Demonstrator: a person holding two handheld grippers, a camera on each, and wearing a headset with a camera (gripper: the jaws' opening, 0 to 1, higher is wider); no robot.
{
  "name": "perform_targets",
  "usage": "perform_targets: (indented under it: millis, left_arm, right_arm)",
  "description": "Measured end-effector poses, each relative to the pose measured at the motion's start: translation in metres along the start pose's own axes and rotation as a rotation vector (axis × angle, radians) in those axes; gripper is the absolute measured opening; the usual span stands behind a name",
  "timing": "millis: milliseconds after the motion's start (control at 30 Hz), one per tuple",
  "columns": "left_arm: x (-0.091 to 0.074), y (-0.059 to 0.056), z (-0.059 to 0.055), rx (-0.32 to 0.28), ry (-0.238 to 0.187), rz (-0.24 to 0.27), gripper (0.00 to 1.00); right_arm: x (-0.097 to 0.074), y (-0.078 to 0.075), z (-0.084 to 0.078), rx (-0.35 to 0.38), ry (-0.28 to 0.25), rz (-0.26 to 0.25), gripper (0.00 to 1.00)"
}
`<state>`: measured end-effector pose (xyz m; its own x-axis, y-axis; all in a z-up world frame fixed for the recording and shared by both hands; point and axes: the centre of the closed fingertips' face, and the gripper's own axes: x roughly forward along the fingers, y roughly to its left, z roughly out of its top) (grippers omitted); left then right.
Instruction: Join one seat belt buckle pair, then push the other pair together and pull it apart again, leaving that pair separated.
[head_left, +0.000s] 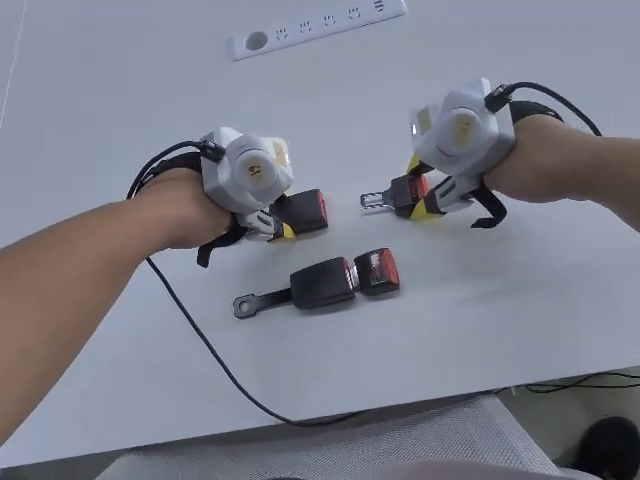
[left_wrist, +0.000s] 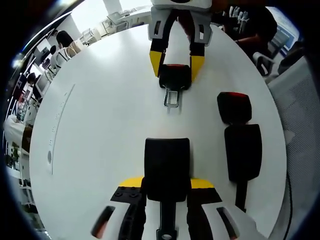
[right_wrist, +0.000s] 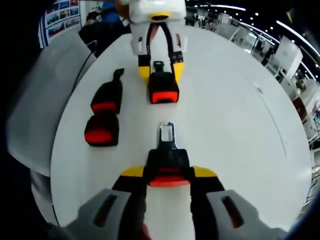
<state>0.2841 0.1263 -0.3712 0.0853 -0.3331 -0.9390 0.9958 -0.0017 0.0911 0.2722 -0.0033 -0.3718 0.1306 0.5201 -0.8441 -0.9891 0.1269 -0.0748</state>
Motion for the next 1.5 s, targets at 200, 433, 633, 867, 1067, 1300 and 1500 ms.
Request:
perform_targets:
  millis: [200,433,633,867,1067,1300,1500]
  left_arm:
    - [0.001,0.001,-0.002,0.002,-0.002,0.0,0.31]
    - [0.003,0.004,-0.003,0.001,-0.002,0.001,0.31]
    - [0.005,0.005,-0.004,0.004,-0.015,0.001,0.31]
    - [0.005,0.005,-0.004,0.002,-0.012,0.005,0.31]
    - [0.004,0.005,-0.003,0.003,-0.004,0.011,0.31]
    - [0.0,0.0,0.001,0.019,-0.008,0.012,0.31]
    - [-0.001,0.0,0.0,0.018,-0.03,0.015,0.3]
  right_arm:
    - [0.009,-0.001,0.013,0.012,-0.004,-0.011,0.33]
    - [0.017,0.0,0.028,-0.006,-0.005,-0.004,0.33]
    - [0.021,0.0,0.037,-0.033,0.018,-0.003,0.33]
    - [0.02,0.001,0.041,-0.061,0.027,-0.031,0.33]
    - [0.024,0.002,0.048,-0.063,0.003,-0.026,0.33]
    - [0.026,0.001,0.05,-0.07,-0.016,-0.01,0.32]
    - [0.027,0.0,0.051,-0.039,-0.026,0.0,0.32]
